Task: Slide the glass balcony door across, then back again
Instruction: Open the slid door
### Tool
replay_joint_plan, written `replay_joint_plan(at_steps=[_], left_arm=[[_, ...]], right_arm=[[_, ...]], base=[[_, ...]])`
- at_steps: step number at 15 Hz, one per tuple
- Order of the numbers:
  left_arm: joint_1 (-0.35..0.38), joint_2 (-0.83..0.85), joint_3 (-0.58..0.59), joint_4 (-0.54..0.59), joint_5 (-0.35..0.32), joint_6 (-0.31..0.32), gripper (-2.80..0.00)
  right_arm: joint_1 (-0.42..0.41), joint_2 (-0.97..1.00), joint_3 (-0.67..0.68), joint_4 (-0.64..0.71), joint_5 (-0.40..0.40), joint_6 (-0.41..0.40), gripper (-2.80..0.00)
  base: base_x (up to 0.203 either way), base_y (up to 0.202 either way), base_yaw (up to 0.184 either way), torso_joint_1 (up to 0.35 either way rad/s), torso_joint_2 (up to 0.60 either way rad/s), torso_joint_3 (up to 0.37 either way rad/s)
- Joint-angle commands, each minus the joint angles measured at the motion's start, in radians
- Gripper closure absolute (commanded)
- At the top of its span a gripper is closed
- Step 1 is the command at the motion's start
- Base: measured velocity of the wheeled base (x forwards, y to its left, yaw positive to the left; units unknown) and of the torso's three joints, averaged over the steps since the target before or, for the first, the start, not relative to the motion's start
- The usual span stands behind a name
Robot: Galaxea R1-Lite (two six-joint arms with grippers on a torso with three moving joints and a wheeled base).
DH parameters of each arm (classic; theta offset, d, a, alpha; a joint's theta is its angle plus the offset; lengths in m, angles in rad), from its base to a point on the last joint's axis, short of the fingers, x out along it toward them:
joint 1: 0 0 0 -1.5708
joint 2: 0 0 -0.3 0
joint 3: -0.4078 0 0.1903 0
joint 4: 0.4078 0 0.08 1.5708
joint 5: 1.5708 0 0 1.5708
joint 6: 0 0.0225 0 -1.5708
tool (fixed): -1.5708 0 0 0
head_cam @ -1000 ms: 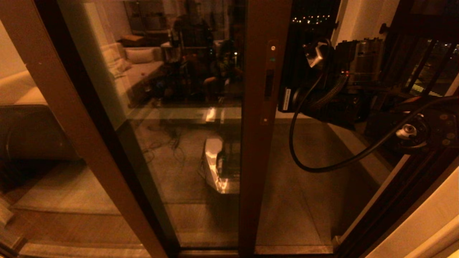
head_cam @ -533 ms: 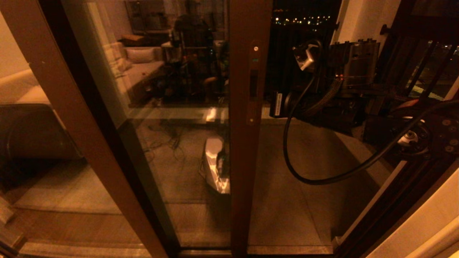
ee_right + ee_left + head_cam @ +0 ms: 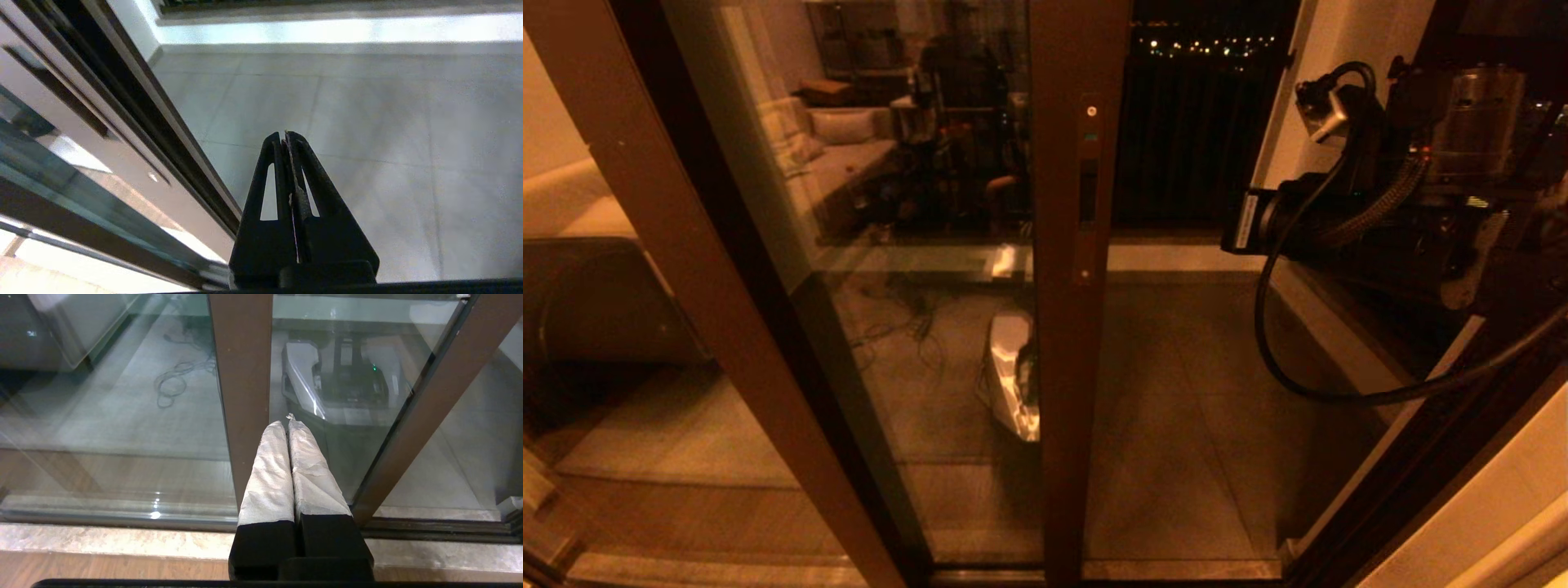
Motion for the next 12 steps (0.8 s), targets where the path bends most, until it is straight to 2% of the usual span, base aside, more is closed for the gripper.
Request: replay_joint_plan(at_steps=[1, 4, 8, 10, 12], left_arm=[[0.000, 0.000, 0.000, 0.001, 0.000, -0.001, 0.00], [0.000, 0.000, 0.000, 0.001, 0.000, -0.001, 0.00], [0.000, 0.000, 0.000, 0.001, 0.000, -0.001, 0.00], [0.000, 0.000, 0.000, 0.001, 0.000, -0.001, 0.00], [0.000, 0.000, 0.000, 0.001, 0.000, -0.001, 0.00]], right_arm=[[-0.001, -0.085, 0.054, 0.014, -0.002, -0.001, 0.00], [0.002, -0.218, 0.134, 0.049, -0.004, -0.016, 0.00], [0.010, -0.546, 0.264, 0.169, 0.000, -0.072, 0.00], [0.055, -0.731, 0.334, 0.227, 0.011, -0.077, 0.00], [0.131, -0.924, 0.371, 0.339, 0.038, -0.046, 0.00]], base=[[0.000, 0.000, 0.000, 0.000, 0.00, 0.000], [0.000, 0.000, 0.000, 0.000, 0.00, 0.000], [0.000, 0.000, 0.000, 0.000, 0.00, 0.000], [0.000, 0.000, 0.000, 0.000, 0.00, 0.000], [0.000, 0.000, 0.000, 0.000, 0.00, 0.000]])
